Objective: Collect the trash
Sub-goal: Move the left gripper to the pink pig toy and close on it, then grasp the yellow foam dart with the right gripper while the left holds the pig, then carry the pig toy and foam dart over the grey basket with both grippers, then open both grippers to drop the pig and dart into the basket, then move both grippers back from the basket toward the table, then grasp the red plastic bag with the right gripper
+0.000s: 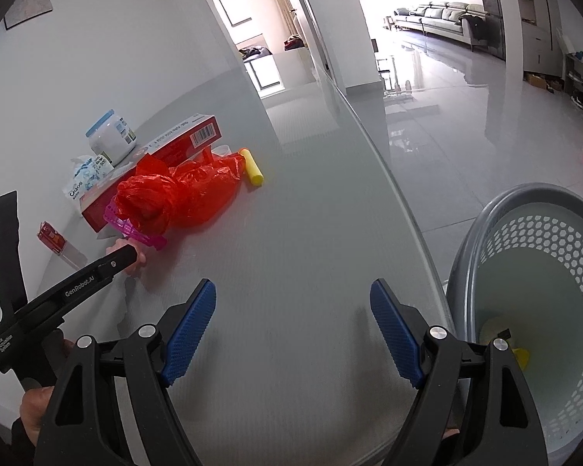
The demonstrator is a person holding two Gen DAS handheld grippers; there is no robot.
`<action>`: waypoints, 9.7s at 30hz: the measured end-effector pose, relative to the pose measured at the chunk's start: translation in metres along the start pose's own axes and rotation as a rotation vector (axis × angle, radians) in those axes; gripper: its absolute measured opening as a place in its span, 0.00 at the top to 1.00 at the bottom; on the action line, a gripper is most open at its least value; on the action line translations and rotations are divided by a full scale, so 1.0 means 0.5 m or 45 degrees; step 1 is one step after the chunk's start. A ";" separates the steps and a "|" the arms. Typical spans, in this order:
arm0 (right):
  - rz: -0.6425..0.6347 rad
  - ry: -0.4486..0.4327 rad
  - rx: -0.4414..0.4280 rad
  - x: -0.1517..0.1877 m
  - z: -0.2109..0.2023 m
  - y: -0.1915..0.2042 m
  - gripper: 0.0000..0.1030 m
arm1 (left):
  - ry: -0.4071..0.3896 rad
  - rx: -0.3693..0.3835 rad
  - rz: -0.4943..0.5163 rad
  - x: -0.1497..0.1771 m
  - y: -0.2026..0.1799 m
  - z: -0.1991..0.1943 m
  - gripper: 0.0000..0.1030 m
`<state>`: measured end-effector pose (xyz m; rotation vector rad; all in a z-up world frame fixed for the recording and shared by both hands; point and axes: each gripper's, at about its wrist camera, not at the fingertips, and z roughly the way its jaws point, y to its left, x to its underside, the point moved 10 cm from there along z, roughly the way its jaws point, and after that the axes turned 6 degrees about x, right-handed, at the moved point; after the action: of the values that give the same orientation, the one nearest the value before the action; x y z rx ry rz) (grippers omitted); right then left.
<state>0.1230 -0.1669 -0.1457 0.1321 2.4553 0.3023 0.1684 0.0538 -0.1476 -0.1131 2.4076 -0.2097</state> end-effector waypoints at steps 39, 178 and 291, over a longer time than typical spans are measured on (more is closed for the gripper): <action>-0.334 0.066 0.257 -0.182 0.208 0.079 0.42 | -0.007 0.102 0.041 -0.002 0.014 -0.009 0.70; 0.398 -0.265 0.458 0.139 -0.329 -0.364 0.41 | 0.077 0.636 0.661 0.159 -0.568 -0.120 0.29; 0.054 -0.178 0.004 -0.057 -0.016 0.020 0.69 | -0.061 0.119 0.064 -0.051 -0.083 -0.007 0.12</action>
<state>0.1406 -0.1633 -0.1199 0.2004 2.3167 0.2977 0.1861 0.0168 -0.1211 -0.0144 2.3453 -0.2925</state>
